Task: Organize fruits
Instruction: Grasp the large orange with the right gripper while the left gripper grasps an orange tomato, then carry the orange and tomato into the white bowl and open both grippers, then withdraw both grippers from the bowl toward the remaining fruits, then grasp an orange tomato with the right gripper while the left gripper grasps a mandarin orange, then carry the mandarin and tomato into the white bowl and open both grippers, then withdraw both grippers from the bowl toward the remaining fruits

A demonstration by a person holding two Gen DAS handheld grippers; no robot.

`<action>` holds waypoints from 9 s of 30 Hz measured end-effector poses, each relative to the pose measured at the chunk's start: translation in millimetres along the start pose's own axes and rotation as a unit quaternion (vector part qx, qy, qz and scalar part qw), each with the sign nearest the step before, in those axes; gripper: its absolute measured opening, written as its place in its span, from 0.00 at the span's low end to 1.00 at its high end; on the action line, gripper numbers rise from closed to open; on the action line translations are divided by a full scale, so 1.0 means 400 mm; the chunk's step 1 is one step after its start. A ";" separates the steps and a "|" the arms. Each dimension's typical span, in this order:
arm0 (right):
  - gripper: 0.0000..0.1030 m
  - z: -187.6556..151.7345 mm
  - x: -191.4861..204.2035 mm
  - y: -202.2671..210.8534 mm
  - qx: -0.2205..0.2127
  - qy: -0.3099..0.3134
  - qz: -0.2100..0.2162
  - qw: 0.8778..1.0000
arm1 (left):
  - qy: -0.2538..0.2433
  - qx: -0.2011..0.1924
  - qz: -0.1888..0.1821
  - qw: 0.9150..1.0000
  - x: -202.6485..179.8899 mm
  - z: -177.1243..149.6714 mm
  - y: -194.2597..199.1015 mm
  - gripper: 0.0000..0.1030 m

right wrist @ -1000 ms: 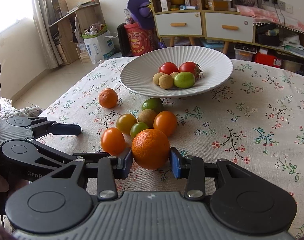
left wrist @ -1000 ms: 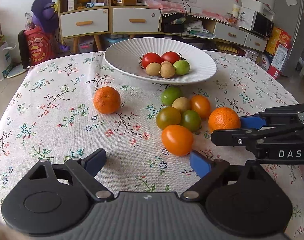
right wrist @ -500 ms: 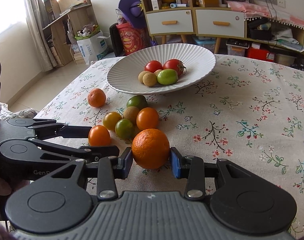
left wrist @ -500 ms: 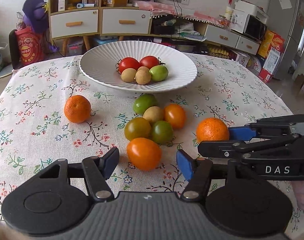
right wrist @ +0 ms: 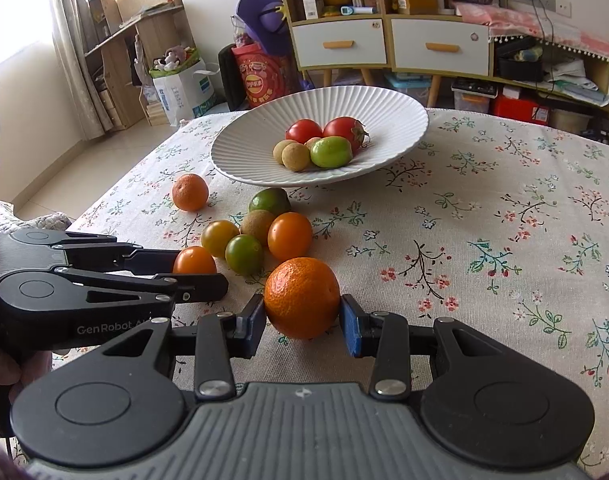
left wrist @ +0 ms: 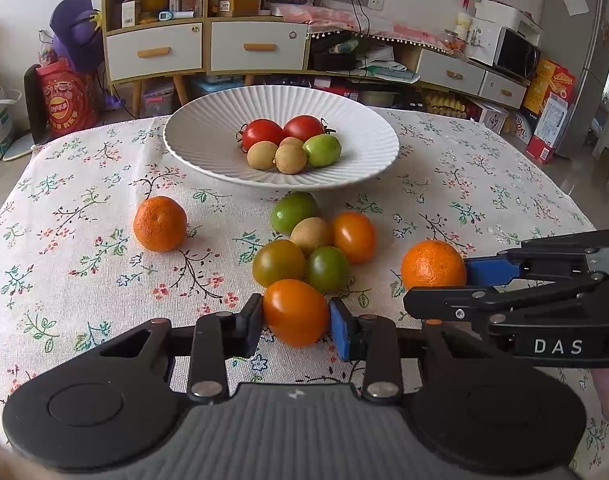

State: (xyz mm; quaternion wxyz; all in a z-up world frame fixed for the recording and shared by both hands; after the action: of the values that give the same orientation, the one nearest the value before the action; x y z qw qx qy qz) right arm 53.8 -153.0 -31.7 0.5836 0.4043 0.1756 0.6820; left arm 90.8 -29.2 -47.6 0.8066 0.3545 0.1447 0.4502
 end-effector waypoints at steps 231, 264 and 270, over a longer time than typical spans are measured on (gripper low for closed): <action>0.26 0.233 -0.076 -0.116 -0.050 0.047 -0.037 0.997 | 0.005 -0.048 0.032 0.998 0.097 0.175 -0.103 0.28; 0.76 0.202 -0.023 0.006 -0.057 0.019 -0.052 0.997 | -0.001 -0.050 0.059 0.997 0.063 0.172 0.024 0.83; 0.84 0.185 -0.011 0.037 -0.063 0.020 -0.063 0.996 | 0.013 -0.033 0.070 0.997 0.066 0.144 0.054 0.90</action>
State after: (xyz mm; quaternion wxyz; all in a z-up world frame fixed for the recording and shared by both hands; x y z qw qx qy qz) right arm 100.1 -178.0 22.4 0.6464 0.3411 0.1690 0.6613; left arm 123.7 -25.4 10.6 0.7822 0.3311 0.1150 0.5151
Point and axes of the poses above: each gripper's, at about its wrist camera, not at the fingertips, and y roughly against the way its jaws point, x to its left, z to its top, the point moved 3 cm from there along -y, roughly the way its jaws point, and after that the axes turned 14 degrees about -y, right-handed, at the moved point
